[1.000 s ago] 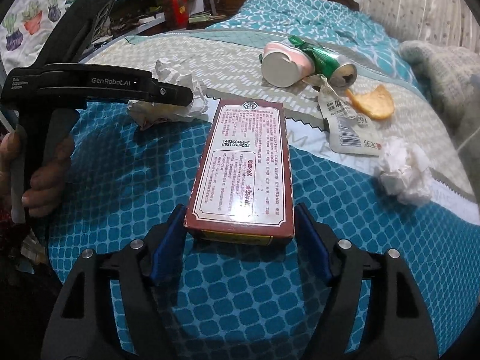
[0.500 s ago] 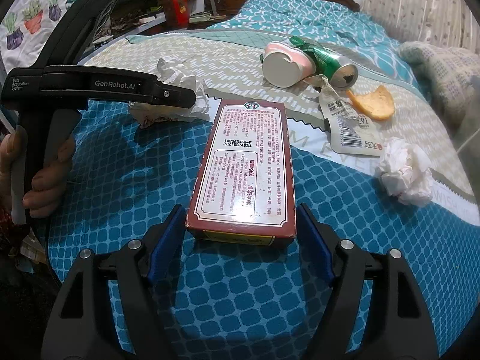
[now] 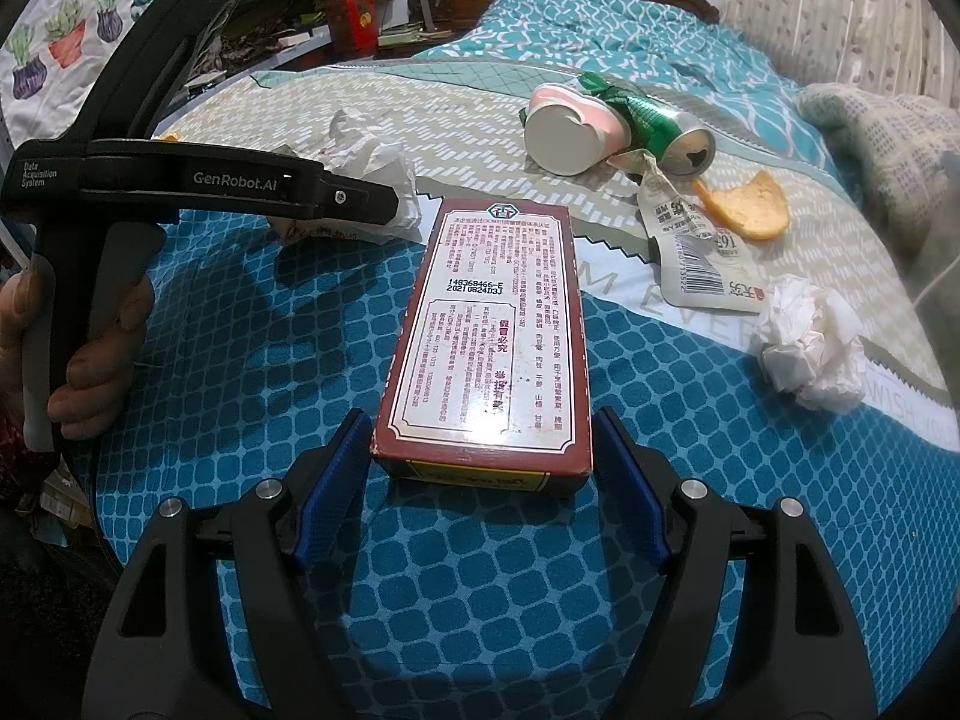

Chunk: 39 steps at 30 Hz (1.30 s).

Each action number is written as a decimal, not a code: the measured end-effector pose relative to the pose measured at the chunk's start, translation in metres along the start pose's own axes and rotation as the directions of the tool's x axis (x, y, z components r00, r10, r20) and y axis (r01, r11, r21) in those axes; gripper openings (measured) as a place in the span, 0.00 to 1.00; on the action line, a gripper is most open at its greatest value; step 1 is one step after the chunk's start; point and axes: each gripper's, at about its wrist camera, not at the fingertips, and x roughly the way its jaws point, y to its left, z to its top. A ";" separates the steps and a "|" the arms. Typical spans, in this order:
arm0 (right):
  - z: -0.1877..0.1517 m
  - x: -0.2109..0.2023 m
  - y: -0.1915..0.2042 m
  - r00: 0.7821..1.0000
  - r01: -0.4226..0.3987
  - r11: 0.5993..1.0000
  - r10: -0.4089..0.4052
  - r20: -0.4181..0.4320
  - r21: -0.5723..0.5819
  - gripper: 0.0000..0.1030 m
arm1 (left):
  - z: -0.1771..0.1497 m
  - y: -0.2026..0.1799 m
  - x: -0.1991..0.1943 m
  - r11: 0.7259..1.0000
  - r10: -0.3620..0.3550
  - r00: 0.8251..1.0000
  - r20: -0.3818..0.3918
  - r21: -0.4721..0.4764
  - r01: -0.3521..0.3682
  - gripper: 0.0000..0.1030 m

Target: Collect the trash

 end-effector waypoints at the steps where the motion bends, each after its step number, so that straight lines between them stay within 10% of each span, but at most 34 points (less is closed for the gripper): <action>1: 0.000 0.000 0.000 1.000 0.000 1.000 0.000 0.000 0.000 0.73 | 0.000 0.000 0.000 1.000 -0.001 1.000 -0.001 0.002 0.001 0.61; 39: 0.000 0.001 0.000 1.000 0.002 1.000 -0.002 0.000 0.001 0.74 | 0.001 -0.003 0.002 0.999 -0.026 1.000 -0.009 0.019 0.026 0.70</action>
